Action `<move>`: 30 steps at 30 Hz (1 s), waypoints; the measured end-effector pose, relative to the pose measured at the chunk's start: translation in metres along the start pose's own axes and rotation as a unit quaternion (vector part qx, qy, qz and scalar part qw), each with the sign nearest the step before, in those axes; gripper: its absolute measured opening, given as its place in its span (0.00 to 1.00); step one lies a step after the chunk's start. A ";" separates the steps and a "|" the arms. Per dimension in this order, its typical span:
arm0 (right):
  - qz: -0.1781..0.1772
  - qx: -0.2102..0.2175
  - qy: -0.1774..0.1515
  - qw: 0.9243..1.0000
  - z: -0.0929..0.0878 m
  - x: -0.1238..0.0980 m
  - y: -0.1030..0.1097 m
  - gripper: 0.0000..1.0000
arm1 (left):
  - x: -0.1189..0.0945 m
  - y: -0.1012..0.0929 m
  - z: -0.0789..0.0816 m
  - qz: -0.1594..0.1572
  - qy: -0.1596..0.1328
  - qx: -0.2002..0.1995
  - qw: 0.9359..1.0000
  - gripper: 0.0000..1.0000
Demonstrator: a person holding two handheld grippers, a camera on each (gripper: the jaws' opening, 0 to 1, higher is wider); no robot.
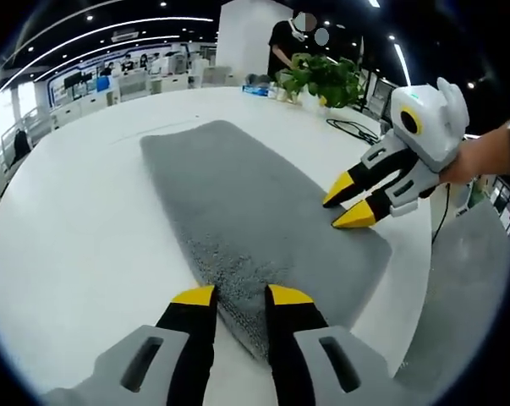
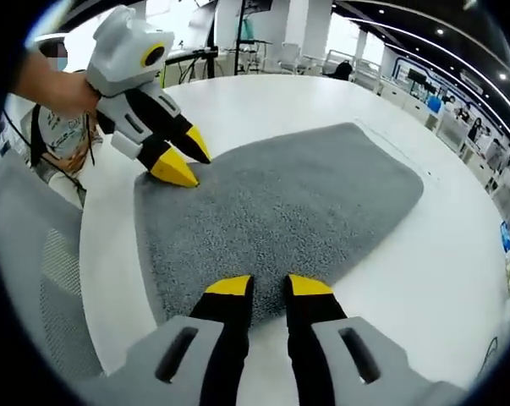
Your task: Fold the towel on the table until its edges align and the towel forms a compact rectangular stack.
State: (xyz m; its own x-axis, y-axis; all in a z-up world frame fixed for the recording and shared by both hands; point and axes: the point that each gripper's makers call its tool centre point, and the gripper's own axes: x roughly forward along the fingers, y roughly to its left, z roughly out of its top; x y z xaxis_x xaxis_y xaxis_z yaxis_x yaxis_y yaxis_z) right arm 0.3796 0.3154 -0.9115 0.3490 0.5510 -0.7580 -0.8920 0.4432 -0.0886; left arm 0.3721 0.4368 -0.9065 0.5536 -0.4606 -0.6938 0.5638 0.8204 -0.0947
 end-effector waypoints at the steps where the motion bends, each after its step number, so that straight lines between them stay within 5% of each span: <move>1: 0.001 0.007 0.001 1.000 -0.002 -0.001 -0.001 0.14 | 0.001 -0.003 0.000 -0.002 0.001 0.003 1.000 0.23; 30: -0.021 0.016 0.016 1.000 -0.058 -0.046 -0.019 0.13 | 0.028 -0.070 0.017 -0.026 0.011 0.023 0.999 0.23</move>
State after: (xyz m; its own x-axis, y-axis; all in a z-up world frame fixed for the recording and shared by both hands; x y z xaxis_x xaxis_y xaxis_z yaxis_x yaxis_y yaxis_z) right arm 0.3642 0.2404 -0.9117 0.3760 0.5085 -0.7746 -0.8672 0.4877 -0.1007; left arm 0.3582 0.3605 -0.9070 0.5097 -0.4947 -0.7039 0.6195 0.7787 -0.0988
